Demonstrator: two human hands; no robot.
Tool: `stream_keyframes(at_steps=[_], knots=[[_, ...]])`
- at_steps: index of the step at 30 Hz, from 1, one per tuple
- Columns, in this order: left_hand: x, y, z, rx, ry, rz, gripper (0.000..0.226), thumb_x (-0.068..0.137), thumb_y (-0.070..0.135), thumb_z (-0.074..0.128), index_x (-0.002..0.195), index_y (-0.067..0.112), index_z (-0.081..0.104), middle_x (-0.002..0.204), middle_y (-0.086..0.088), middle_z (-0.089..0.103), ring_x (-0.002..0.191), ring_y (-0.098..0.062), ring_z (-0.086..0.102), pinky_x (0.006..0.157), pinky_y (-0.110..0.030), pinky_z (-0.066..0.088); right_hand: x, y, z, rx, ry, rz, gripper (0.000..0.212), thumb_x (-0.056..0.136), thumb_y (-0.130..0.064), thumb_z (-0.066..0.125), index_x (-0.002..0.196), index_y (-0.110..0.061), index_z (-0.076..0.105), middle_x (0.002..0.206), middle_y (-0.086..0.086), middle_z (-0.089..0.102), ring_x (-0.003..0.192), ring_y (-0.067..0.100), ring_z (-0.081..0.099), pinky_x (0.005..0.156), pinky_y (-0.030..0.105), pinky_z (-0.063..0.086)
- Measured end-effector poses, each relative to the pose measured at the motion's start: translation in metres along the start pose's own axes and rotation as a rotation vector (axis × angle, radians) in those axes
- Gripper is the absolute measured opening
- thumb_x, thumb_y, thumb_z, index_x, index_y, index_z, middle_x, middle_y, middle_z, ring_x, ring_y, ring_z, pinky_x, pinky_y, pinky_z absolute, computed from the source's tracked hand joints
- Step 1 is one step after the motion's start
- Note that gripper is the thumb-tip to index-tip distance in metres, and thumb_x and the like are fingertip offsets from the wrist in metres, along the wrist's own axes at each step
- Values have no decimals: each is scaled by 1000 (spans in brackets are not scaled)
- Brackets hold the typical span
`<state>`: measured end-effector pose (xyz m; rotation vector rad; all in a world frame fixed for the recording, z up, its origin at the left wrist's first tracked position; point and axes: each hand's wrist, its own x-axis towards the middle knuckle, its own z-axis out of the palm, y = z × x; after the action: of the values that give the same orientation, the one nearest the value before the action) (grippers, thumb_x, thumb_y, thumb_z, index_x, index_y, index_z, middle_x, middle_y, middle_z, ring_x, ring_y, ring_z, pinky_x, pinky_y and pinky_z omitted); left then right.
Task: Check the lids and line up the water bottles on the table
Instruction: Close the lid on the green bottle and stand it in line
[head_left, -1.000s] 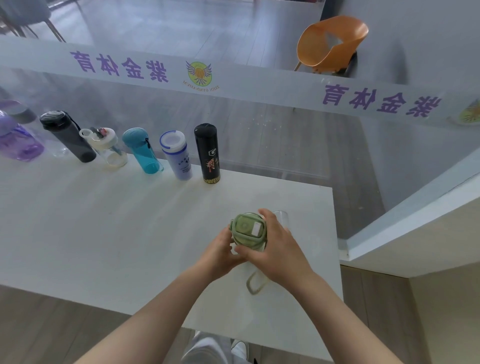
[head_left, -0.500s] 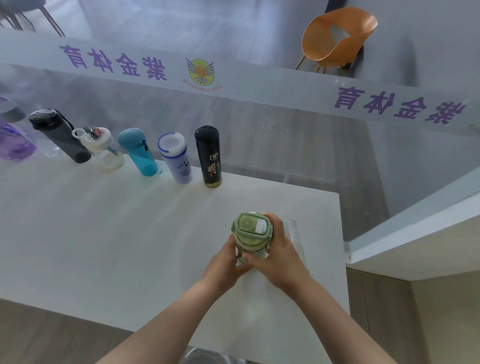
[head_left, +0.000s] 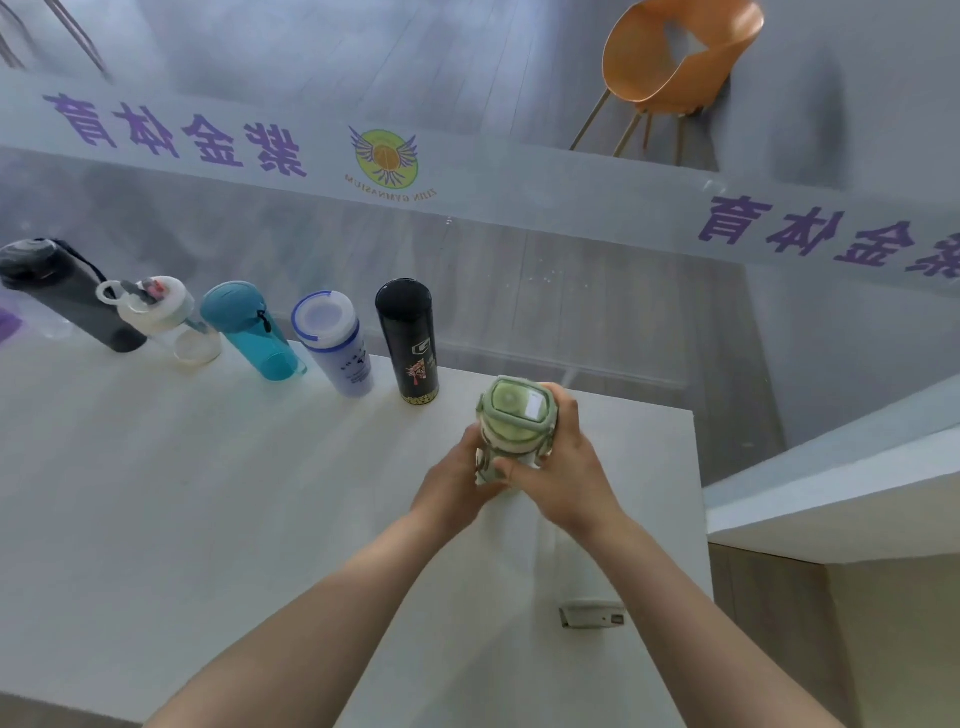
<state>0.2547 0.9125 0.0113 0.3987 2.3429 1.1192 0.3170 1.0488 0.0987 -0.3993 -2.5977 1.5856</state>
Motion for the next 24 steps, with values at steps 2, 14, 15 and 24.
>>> stream_keyframes(at_steps=[2,14,15,24], knots=[[19,5,-6,7,0,11,58,80,40,71,124,41,34,115,14,61,100,-17,64,89,-39,52,18,0,-3,12,11,21,79,72,-13,77,129,-38,30,112,-23,56,97,-9,56,71,4,44],[99,19,-24,29,12,80,68,78,31,76,129,38,32,107,12,61,95,-24,63,86,-40,53,97,-3,-12,-1,54,60,82,71,-15,77,128,-44,25,114,-16,58,101,12,61,76,29,54],[102,19,-25,32,17,82,68,79,31,76,130,38,31,106,12,60,95,-23,63,86,-41,53,101,-3,-12,-2,54,58,82,71,-15,77,128,-43,25,114,-16,58,100,11,61,76,29,54],[112,14,-26,-28,37,96,66,80,30,75,131,39,33,123,14,59,103,-21,63,91,-43,53,112,5,-9,14,67,43,83,72,-17,77,131,-42,24,114,-21,55,102,9,60,79,27,52]])
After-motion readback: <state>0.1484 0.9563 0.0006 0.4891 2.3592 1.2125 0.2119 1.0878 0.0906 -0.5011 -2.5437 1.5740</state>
